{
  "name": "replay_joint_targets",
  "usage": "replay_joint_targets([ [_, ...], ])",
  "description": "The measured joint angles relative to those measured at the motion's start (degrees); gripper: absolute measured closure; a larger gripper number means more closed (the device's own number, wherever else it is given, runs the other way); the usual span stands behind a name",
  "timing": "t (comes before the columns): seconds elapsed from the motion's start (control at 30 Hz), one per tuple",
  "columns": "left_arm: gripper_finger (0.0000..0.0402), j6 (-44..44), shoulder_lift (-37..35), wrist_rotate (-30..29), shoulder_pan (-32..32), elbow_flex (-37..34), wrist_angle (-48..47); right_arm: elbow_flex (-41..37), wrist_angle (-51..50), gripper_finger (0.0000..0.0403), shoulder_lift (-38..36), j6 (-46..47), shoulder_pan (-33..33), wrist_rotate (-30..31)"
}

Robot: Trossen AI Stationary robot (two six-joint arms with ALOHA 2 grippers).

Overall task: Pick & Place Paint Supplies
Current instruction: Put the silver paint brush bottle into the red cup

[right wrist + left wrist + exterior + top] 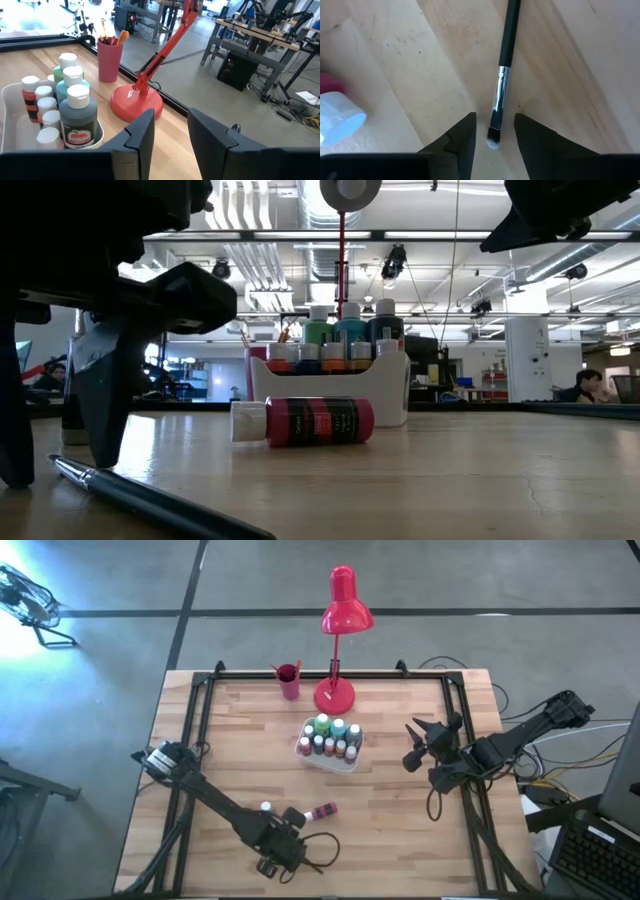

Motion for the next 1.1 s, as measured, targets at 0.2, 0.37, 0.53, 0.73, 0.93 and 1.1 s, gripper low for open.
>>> replay_joint_targets([
  [0.2, 0.0293, -0.8, -0.1, 2.4, 1.1, -1.6, 1.0, 0.0, 0.0, 0.0272, 0.0, 0.0, 0.0, 0.0],
  [0.37, 0.0335, -0.6, 0.0, 2.7, 1.8, -1.7, 0.3, 0.0, 0.0, 0.0261, 0.0, 0.0, 0.0, 0.0],
  [0.53, 0.039, 0.4, 0.0, 2.9, 1.9, -1.8, -0.9, 0.0, 0.0, 0.0254, 0.0, -0.2, 0.0, 0.0],
  [0.73, 0.0395, 0.4, -2.0, 3.8, 1.9, -2.1, -2.8, 0.0, 0.0, 0.0268, 0.0, -0.2, 0.0, 0.0],
  [0.93, 0.0399, 0.2, -7.1, 2.2, 1.7, 0.4, -10.0, 0.0, 1.0, 0.0289, 0.0, 0.0, 0.0, -0.1],
  [1.1, 0.04, 5.4, -9.5, -7.0, 1.2, 4.4, -17.5, 0.0, 4.5, 0.03, -0.1, -0.3, 0.0, -4.7],
])
